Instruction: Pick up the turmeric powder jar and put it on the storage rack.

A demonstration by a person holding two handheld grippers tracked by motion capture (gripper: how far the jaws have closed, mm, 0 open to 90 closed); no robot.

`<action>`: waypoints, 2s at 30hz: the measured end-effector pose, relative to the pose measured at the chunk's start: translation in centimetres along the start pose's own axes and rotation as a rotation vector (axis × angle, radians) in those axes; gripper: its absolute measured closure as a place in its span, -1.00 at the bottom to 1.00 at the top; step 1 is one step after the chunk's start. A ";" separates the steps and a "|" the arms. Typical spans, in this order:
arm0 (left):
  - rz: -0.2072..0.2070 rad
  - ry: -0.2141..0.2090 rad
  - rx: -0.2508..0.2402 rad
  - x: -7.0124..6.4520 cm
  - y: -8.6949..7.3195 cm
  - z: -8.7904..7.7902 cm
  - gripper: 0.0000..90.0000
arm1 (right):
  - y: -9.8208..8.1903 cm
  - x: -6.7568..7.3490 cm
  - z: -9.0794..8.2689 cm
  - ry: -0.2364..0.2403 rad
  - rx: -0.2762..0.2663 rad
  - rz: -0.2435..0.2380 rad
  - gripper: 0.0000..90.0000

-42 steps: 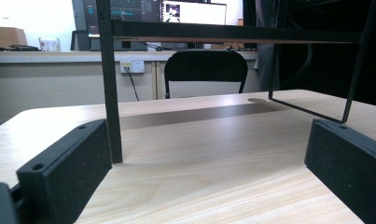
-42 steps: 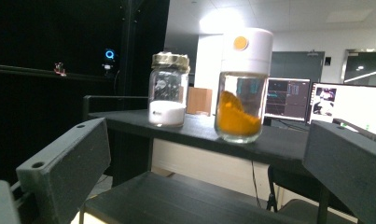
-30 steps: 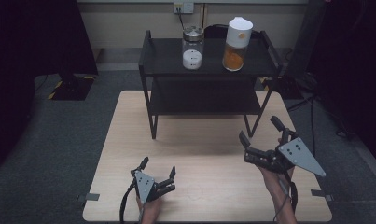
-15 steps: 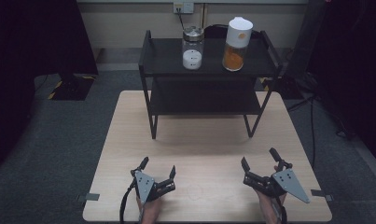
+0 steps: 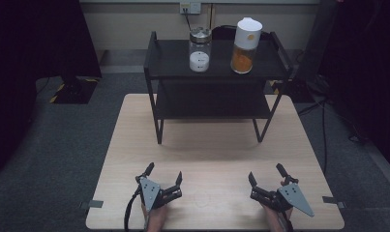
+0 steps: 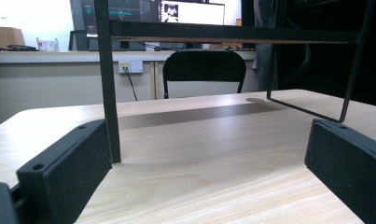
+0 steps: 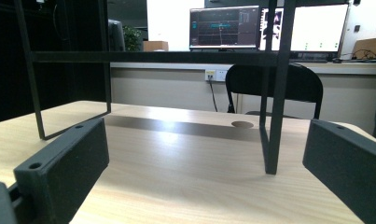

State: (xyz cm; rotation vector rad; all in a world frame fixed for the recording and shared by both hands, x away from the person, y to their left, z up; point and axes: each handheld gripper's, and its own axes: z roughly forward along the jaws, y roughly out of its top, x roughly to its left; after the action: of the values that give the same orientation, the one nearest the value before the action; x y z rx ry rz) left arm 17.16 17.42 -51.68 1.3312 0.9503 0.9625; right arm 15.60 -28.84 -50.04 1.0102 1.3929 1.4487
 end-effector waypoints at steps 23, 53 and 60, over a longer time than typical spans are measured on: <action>0.000 0.002 0.000 0.0 0.0 0.0 -1.00 | -1.7 1.2 0.2 -0.071 0.014 -0.003 -1.00; 0.002 -0.002 0.001 0.0 0.0 -0.2 -1.00 | -1.5 2.0 0.5 -0.124 0.028 -0.001 -1.00; 0.001 -0.002 0.001 0.0 0.0 -0.1 -1.00 | -1.5 2.0 0.5 -0.122 0.027 0.000 -1.00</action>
State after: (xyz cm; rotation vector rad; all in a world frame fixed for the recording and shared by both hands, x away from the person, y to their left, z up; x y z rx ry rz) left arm 17.02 17.47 -51.67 1.3330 0.9488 0.9611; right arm 15.55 -26.81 -51.57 1.0971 1.3279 1.3483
